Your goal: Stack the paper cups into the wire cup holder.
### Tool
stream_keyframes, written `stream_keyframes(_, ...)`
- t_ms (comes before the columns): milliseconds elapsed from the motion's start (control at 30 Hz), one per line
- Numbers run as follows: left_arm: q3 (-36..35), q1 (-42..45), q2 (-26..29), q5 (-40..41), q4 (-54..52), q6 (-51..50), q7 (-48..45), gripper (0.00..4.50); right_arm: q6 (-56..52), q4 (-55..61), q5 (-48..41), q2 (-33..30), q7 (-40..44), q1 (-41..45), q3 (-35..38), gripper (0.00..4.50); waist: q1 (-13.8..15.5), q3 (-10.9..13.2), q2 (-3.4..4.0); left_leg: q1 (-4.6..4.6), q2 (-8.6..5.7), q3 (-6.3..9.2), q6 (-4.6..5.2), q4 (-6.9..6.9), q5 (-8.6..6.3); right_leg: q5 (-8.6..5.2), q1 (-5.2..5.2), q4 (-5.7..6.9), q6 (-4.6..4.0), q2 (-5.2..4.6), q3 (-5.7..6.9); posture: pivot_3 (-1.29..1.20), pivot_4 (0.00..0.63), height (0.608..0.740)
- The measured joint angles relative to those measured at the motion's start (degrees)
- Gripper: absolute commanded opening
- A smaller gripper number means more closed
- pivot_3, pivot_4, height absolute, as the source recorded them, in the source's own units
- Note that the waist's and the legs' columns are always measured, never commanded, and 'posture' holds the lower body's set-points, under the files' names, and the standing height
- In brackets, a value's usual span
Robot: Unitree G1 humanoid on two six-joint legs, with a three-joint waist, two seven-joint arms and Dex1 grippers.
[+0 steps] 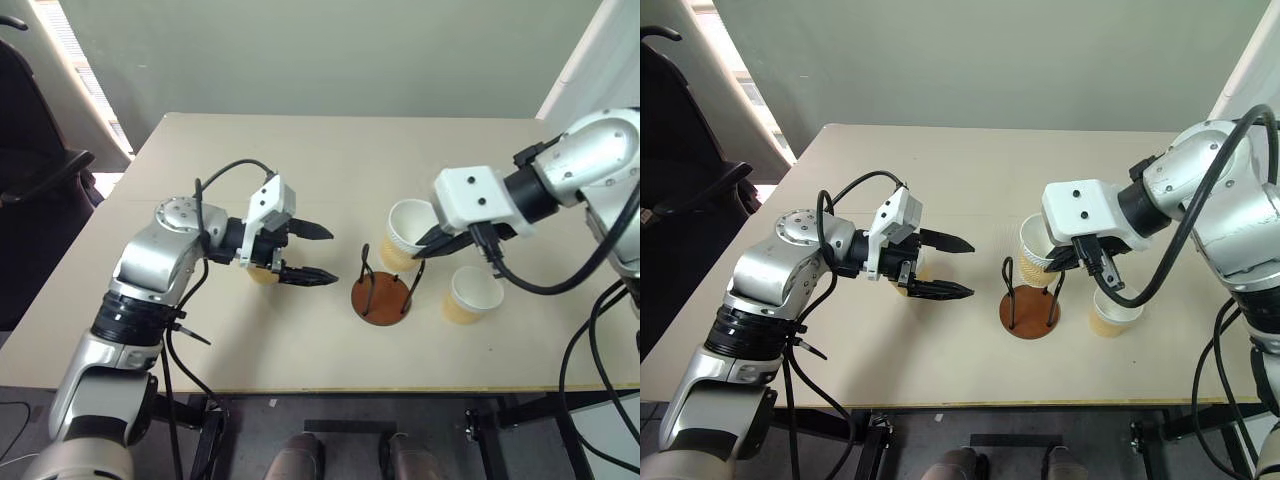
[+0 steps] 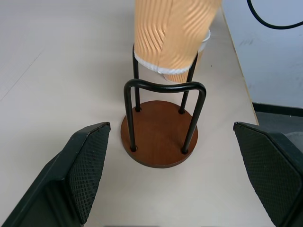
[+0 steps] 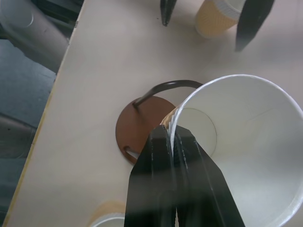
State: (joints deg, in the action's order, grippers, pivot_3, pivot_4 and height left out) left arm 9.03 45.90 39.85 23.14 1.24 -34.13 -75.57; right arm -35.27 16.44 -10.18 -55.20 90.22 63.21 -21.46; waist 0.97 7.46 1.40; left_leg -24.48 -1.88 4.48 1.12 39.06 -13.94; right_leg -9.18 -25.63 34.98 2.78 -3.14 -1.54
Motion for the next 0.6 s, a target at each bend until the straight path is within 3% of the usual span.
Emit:
stream_keyframes(33,0.0,0.0,-0.01,-0.01,0.0,0.01,0.05,4.5,0.09,0.11,0.11,0.44,-0.03,-0.07,-0.1,0.03,-0.01,0.0,0.0,0.0,0.0,0.0,0.0,0.0,0.0,0.0,0.0,0.0,0.0,0.0,0.0,0.0,0.15,0.74)
stream_keyframes(133,0.0,0.0,-0.02,-0.05,0.0,0.02,0.44,4.5,0.59,0.2,0.69,1.32,-0.29,-0.68,-0.97,0.67,-0.01,0.0,0.0,0.0,0.0,0.01,0.01,0.02,0.0,0.0,0.01,0.0,-0.01,0.0,0.0,0.0,0.15,0.74)
stream_keyframes(433,-0.01,-0.02,-0.29,-0.07,-0.28,0.01,2.18,4.5,1.04,0.15,1.53,2.79,-2.81,-2.14,-1.77,3.75,-0.02,0.0,0.0,0.0,0.0,0.0,0.03,0.02,0.01,0.0,0.01,0.02,-0.01,0.0,0.0,0.0,0.15,0.74)
stream_keyframes(600,0.2,-0.11,3.91,-3.16,-6.41,1.28,3.65,4.5,-4.68,0.19,-0.92,4.13,-6.65,-2.53,1.06,3.75,-0.22,0.0,-0.01,-0.01,0.0,0.0,0.0,0.0,0.03,0.0,-0.02,-0.02,0.0,0.02,-0.01,0.0,0.15,0.74)
